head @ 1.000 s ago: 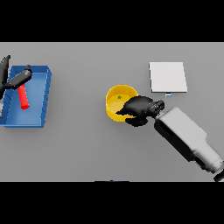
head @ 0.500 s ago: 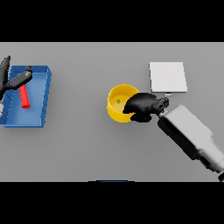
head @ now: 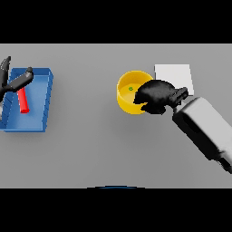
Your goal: Pick up the red beaker and tilt it to pour out 1 green nut into yellow bowl. Pick up the yellow bowl and place it on the metallic measuring scale.
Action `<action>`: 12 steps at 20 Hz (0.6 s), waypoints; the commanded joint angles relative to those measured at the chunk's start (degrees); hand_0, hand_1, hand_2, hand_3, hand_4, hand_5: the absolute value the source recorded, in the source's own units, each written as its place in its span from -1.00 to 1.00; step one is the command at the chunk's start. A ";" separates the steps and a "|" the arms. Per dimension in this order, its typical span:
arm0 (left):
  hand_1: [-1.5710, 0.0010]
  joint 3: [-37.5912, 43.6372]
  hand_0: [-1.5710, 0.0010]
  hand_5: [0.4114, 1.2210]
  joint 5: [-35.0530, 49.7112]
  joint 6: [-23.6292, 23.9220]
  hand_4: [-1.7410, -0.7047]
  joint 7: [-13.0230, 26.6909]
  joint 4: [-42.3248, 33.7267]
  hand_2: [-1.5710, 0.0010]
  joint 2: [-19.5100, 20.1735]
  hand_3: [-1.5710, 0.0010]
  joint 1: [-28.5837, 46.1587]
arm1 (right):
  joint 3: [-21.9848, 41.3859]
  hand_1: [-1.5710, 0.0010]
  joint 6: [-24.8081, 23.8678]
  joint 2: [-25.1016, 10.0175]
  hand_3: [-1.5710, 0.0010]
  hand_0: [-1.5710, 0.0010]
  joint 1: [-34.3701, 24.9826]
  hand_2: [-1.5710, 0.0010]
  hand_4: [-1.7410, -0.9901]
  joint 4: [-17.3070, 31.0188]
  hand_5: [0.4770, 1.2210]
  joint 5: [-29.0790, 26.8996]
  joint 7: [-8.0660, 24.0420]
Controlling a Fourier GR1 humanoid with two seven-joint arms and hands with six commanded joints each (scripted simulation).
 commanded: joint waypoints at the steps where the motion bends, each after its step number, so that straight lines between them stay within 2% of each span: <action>1: 1.00 -0.02 1.00 -0.23 -0.05 -0.16 0.80 0.02 0.26 1.00 -0.16 1.00 -0.35 | -0.34 -0.99 0.22 -0.27 -0.59 -0.99 -0.07 -0.98 -0.95 -0.10 1.00 -0.23 0.25; 4: 1.00 -0.06 1.00 -0.23 -0.32 -0.30 0.82 -0.24 -0.48 1.00 0.46 1.00 -0.42 | -1.06 -1.00 -0.36 -2.26 -0.58 -1.00 -2.06 -0.99 -0.94 0.48 1.00 -0.02 -1.49; 7: 1.00 0.46 1.00 -0.19 0.23 0.16 0.79 -0.28 -0.85 1.00 0.80 1.00 0.38 | -2.46 -1.00 -1.94 -4.46 -0.69 -1.00 -4.08 -1.00 -0.94 3.42 1.00 0.36 -2.96; 12: 1.00 -0.22 1.00 -0.19 -0.35 1.00 0.81 2.67 -3.85 1.00 1.85 1.00 0.89 | -4.97 -1.00 -6.52 -6.17 -0.56 -1.00 -5.94 -1.00 -0.94 11.09 1.00 2.47 -4.42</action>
